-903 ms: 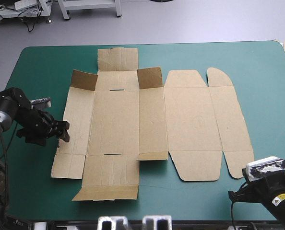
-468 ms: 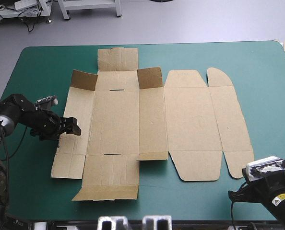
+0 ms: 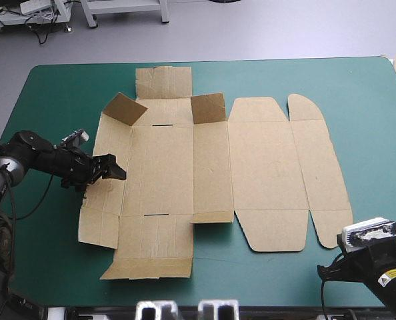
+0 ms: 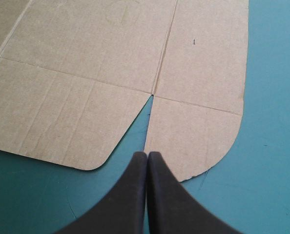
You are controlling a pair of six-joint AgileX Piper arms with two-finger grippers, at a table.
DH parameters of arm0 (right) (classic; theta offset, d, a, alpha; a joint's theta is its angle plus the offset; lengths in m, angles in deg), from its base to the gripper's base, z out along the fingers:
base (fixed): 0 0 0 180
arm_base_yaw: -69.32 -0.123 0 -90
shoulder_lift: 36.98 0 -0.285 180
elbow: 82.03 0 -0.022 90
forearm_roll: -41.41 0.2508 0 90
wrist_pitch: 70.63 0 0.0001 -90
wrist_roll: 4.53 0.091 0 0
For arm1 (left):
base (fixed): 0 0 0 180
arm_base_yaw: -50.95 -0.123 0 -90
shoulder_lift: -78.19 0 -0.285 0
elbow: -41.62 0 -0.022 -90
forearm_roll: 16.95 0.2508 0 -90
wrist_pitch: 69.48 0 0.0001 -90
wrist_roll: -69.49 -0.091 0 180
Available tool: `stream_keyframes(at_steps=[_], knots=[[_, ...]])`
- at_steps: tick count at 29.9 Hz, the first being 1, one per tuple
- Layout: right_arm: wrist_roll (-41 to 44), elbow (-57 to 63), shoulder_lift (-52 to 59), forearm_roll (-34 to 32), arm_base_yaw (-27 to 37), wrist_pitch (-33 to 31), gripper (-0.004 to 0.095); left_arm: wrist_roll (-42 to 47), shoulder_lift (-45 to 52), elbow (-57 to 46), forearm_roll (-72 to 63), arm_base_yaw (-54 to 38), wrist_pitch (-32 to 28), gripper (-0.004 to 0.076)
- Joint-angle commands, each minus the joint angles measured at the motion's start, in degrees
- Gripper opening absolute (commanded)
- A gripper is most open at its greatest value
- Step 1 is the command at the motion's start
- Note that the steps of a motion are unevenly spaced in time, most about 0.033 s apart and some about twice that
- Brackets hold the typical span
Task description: Fold the box
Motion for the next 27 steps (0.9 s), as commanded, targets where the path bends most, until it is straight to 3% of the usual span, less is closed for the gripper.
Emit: stream_keyframes(at_steps=[1, 6, 13, 19, 27], knots=[[-0.12, -1.42, -0.44, 0.74, -0.05, 3.46, -0.0013, -0.61, 2.10, 1.08, -4.87, 0.80, 3.11, 0.0476], [-0.12, -1.42, -0.44, 0.74, -0.05, 3.46, -0.0013, -0.51, 1.86, 1.08, -3.76, 4.32, 2.87, 0.0340], [-0.12, -1.42, -0.44, 0.74, -0.05, 3.46, -0.0013, 0.08, 1.47, 1.08, 0.05, 8.66, -0.06, 0.0002], [-0.12, -1.42, -0.44, 0.74, -0.05, 3.46, -0.0013, 0.86, 1.58, 2.80, 4.80, 8.66, 0.20, -0.0008], [-0.12, -1.42, -0.44, 0.74, -0.05, 3.35, -0.0013, 2.04, 3.09, 15.14, 16.29, 8.76, 6.58, -0.0008]])
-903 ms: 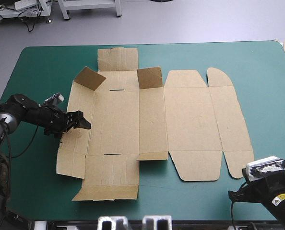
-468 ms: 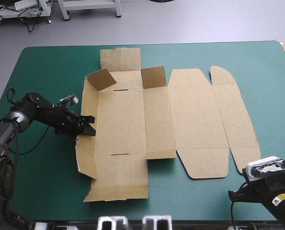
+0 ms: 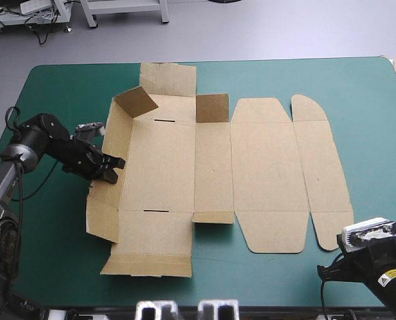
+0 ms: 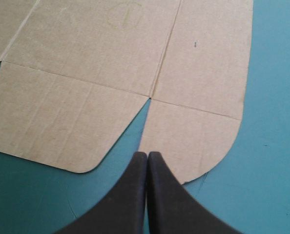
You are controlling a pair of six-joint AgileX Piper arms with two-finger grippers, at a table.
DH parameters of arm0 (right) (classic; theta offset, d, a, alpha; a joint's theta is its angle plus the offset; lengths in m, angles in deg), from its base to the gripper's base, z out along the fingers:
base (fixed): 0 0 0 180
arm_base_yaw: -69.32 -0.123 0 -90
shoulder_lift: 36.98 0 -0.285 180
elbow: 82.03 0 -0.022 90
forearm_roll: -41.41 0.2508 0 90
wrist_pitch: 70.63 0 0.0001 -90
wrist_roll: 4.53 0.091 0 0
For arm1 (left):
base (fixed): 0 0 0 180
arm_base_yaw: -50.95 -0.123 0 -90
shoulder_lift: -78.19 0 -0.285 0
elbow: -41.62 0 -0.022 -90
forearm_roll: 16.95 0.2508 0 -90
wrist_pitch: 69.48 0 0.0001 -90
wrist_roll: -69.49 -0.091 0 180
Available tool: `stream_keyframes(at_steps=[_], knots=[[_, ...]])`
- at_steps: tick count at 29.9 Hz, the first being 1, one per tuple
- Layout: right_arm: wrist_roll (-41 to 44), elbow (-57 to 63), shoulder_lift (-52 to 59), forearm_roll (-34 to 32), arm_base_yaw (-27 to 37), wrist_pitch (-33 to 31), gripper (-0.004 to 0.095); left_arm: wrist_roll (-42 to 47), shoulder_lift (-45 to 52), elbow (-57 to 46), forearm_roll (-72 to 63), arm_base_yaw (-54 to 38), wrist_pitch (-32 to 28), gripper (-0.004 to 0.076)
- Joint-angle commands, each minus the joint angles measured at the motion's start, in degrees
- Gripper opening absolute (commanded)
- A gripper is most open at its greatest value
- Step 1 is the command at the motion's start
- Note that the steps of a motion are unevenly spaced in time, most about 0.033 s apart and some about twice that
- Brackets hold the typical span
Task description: Fold the box
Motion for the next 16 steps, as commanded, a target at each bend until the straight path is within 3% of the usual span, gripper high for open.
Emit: stream_keyframes(at_steps=[1, 5, 7, 16], knots=[[-0.12, -1.42, -0.44, 0.74, -0.05, 3.35, -0.0013, -1.87, 3.67, 7.93, 1.09, 0.55, 3.12, -0.0008], [-0.12, -1.42, -0.44, 0.74, -0.05, 3.35, -0.0013, -12.03, 4.81, 16.63, 3.23, 2.81, 8.10, -0.0008], [-0.12, -1.42, -0.44, 0.74, -0.05, 3.35, -0.0013, -16.47, 5.88, 19.53, 4.77, 4.78, 7.53, -0.0008], [-0.12, -1.42, -0.44, 0.74, -0.05, 3.35, -0.0013, -26.29, 8.73, 25.52, 13.81, 15.46, -6.09, -0.0008]])
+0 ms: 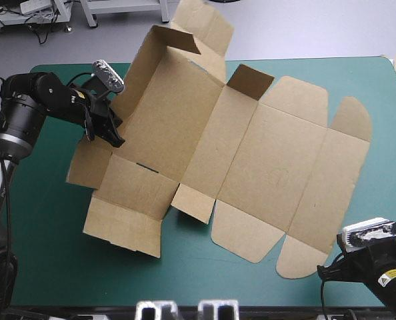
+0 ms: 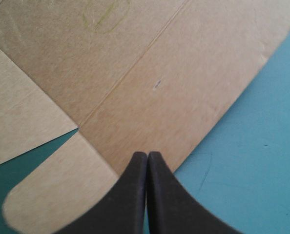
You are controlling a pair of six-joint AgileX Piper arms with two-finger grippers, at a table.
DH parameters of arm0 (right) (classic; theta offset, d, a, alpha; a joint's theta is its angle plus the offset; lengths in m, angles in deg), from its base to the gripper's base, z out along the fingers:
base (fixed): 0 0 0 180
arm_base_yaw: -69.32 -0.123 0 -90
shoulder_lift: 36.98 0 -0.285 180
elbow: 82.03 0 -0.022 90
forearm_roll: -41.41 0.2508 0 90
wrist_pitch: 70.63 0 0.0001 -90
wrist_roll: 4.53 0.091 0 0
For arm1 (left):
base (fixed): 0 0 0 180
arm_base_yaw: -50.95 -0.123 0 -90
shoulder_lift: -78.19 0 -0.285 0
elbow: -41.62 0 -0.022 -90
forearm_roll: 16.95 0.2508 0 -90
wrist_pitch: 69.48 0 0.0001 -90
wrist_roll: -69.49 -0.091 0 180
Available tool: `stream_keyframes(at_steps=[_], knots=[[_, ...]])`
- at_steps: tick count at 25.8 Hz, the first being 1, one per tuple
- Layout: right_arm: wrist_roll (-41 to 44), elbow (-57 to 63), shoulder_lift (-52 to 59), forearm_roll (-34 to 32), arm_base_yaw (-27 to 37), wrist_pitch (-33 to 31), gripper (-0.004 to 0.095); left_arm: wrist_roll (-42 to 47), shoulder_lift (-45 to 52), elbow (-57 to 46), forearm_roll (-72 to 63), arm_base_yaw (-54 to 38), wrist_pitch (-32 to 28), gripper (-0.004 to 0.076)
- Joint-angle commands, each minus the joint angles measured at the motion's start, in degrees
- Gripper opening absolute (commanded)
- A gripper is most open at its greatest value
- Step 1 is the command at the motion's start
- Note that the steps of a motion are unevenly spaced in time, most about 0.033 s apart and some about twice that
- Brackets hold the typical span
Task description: Fold the box
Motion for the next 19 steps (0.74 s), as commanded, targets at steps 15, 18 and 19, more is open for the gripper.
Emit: stream_keyframes(at_steps=[15, 18, 19], knots=[[0.09, -1.42, -0.55, 0.90, -0.05, 3.35, -0.0013, -7.14, 2.51, 2.64, 21.97, 22.23, -25.37, -0.0008], [0.09, -1.42, -0.55, 0.90, -0.05, 3.35, -0.0013, -5.57, 2.51, 2.64, 28.10, 25.97, -26.16, -0.0008], [0.09, -1.42, -0.55, 0.90, -0.05, 3.35, -0.0013, -2.12, 2.51, 2.64, 32.04, 28.45, -26.16, -0.0008]])
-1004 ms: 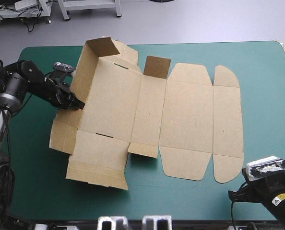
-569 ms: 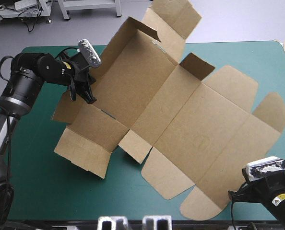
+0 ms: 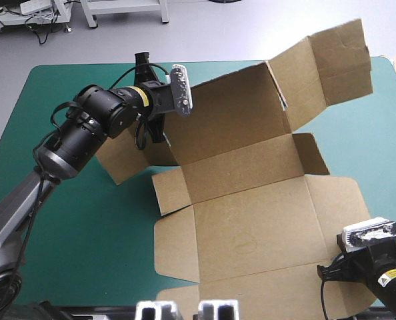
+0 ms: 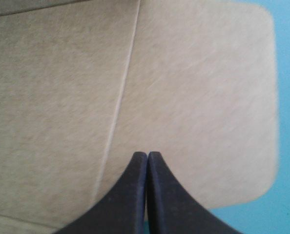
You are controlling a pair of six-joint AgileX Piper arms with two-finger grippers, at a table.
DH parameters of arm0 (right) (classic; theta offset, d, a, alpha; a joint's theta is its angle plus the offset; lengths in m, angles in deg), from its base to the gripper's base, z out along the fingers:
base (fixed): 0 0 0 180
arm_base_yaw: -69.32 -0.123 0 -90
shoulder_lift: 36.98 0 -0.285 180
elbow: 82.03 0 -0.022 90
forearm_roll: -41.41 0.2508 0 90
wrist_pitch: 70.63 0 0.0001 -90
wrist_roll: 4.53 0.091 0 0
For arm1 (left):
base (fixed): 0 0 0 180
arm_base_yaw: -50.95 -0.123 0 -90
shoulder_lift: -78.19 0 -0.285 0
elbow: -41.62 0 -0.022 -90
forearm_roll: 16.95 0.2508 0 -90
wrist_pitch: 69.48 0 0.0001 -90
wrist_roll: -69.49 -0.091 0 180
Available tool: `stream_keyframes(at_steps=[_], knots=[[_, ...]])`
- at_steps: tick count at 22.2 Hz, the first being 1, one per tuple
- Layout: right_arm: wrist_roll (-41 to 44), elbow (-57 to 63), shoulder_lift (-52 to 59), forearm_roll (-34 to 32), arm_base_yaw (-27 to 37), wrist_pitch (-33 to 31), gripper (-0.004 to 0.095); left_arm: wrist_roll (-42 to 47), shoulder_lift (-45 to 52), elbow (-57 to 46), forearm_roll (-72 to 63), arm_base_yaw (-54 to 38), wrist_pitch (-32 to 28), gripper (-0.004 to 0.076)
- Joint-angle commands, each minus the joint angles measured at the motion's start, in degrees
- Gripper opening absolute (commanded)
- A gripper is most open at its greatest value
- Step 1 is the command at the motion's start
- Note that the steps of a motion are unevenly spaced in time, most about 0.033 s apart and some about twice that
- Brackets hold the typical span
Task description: Fold the box
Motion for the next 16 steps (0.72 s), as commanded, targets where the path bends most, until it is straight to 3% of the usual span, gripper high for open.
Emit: stream_keyframes(at_steps=[1, 7, 11, 16], knots=[[-0.04, -1.42, -0.55, 0.84, -0.05, 3.35, -0.0013, 5.80, 2.47, 2.15, 7.23, 3.71, -5.11, -0.0008], [2.41, -3.38, -0.55, 1.12, -0.05, 2.65, -0.0013, 29.33, 2.47, -1.05, 37.81, 14.34, -8.79, -0.0008], [5.31, -12.26, -1.05, 0.54, -0.05, -0.21, -0.0013, 53.87, 3.60, -12.88, 59.97, 15.62, -9.16, -0.0008], [6.57, -19.37, -4.27, 0.38, -0.05, -3.60, -0.0013, 66.51, 7.01, -22.79, 72.82, 17.93, -8.78, -0.0008]])
